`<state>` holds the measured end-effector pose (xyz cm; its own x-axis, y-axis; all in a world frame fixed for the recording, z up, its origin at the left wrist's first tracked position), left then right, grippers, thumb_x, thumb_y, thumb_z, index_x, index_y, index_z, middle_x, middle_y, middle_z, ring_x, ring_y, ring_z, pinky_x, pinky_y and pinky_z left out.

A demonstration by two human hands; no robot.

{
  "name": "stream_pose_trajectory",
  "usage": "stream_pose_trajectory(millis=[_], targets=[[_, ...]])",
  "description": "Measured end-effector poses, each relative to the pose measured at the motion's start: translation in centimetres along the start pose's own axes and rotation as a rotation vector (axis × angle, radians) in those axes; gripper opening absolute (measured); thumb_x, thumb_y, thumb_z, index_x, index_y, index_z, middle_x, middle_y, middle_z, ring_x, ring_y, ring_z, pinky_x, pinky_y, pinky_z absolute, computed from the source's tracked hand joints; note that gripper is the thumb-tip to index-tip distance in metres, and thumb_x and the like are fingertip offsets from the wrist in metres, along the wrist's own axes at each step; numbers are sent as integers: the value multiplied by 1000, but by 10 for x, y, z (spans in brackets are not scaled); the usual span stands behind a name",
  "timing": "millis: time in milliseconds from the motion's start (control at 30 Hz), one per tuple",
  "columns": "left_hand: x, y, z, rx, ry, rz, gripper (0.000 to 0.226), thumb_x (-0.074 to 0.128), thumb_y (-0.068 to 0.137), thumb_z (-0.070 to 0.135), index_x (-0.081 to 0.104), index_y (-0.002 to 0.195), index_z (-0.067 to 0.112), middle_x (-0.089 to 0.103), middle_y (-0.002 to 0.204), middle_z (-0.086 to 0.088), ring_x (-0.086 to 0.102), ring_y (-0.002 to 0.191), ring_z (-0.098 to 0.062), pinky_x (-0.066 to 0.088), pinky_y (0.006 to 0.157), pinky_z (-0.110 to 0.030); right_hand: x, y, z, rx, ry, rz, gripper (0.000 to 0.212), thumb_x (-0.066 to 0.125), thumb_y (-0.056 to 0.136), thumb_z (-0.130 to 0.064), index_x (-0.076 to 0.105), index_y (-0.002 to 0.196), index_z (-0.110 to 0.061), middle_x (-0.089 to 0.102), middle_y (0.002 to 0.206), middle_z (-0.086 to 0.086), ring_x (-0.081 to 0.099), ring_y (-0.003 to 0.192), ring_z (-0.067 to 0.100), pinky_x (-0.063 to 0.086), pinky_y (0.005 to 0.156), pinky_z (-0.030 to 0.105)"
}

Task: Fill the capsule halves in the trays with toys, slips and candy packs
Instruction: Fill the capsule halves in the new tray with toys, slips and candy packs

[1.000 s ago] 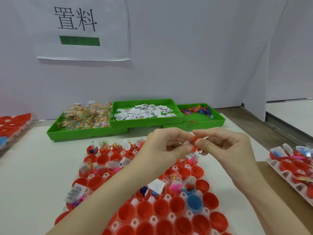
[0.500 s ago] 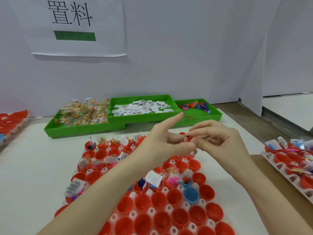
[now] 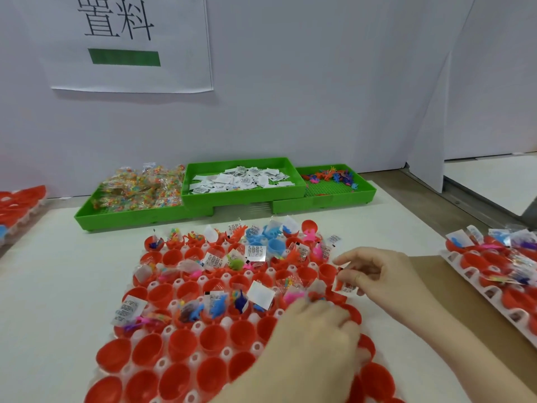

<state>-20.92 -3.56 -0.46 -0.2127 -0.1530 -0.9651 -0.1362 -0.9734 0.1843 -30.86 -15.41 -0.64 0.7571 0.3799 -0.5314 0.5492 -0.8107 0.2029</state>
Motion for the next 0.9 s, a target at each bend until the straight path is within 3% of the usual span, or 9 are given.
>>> stream_pose_trajectory(millis=[100, 233, 367, 467, 600, 700, 800, 900], targets=[[14, -3, 8, 21, 100, -50, 45, 30, 71, 57, 73, 74, 43, 68, 75, 28, 62, 75, 12, 48, 68, -7, 6, 2, 1, -44, -127, -42, 35, 73, 71, 2, 66, 59, -31, 61, 54, -29, 61, 60, -8, 43, 61, 4], [14, -1, 4, 64, 144, -43, 42, 42, 66, 74, 72, 79, 46, 68, 79, 29, 63, 82, 12, 48, 76, -7, 8, 3, 6, -80, -284, -72, 22, 76, 70, -11, 72, 62, -31, 57, 54, -36, 55, 71, -13, 38, 64, 4], [15, 2, 2, 85, 172, -7, 42, 42, 64, 71, 73, 75, 44, 67, 72, 27, 62, 77, 11, 47, 79, -8, 10, 2, 9, -100, -300, -64, 19, 79, 66, -11, 74, 67, -29, 60, 67, -19, 56, 74, -5, 37, 62, 6], [12, 2, 2, 93, 188, 0, 43, 37, 65, 70, 72, 76, 46, 66, 72, 29, 62, 78, 13, 47, 80, -8, 9, 4, 8, -82, -309, -62, 29, 80, 64, -13, 70, 83, -32, 59, 68, -19, 58, 76, 0, 40, 62, 8], [12, 1, 4, 108, 187, 1, 44, 33, 68, 69, 71, 77, 48, 66, 75, 30, 62, 80, 13, 48, 80, -9, 2, 5, 4, -66, -351, -96, 32, 79, 64, -21, 64, 80, -44, 64, 77, -21, 59, 72, 0, 39, 62, 10], [4, -1, 5, 103, 100, 65, 50, 22, 73, 58, 71, 75, 47, 67, 78, 30, 62, 81, 12, 48, 78, -9, -1, 4, 1, -51, -389, -114, 33, 76, 67, -27, 58, 77, -52, 64, 80, -26, 58, 74, -6, 38, 63, 11], [-20, -7, -6, 119, -12, 147, 45, 30, 78, 55, 72, 80, 41, 68, 89, 27, 64, 83, 8, 49, 75, -10, -3, 2, -2, -30, -448, -124, 21, 71, 74, -34, 60, 78, -52, 61, 80, -35, 57, 77, -6, 41, 69, 15], [-48, -18, -31, 103, -112, 366, 36, 41, 83, 50, 72, 91, 34, 67, 98, 22, 61, 88, 7, 44, 81, -18, -5, 2, -7, -18, -477, -127, 13, 68, 76, -41, 60, 74, -51, 58, 76, -37, 56, 76, -7, 40, 69, 14]])
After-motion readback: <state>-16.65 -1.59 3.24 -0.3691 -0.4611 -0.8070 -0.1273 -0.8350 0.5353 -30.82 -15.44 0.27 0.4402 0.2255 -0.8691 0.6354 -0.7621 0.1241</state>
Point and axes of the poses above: each hand's wrist, its own y-axis towards the middle knuckle, its own x-axis out of the palm, z = x × y, the point moved 1 cm from there along y, towards the middle knuckle
